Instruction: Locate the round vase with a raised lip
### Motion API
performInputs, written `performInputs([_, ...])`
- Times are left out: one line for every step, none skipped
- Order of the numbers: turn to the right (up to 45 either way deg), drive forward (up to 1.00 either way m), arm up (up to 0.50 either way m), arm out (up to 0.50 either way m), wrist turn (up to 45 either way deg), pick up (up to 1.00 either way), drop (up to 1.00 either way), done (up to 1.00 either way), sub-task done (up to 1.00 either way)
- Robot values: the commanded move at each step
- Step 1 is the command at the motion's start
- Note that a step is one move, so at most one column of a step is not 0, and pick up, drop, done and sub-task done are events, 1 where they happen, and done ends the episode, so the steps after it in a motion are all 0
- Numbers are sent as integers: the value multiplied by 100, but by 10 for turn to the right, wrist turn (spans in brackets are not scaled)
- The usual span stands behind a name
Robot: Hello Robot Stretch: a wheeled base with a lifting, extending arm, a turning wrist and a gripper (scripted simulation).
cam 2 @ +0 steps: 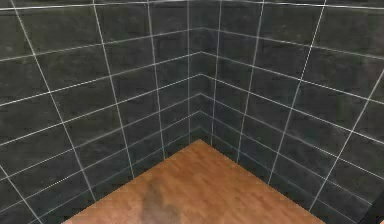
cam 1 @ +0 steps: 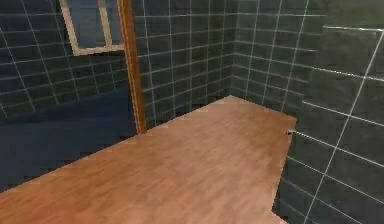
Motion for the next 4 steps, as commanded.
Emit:
performInputs([30, 0, 0, 0, 0, 0, 0, 0, 0])
performInputs([0, 70, 0, 0, 0, 0, 0, 0, 0])
performInputs([-450, 0, 0, 0, 0, 0, 0, 0, 0])
performInputs([0, 100, 0, 0, 0, 0, 0, 0, 0])
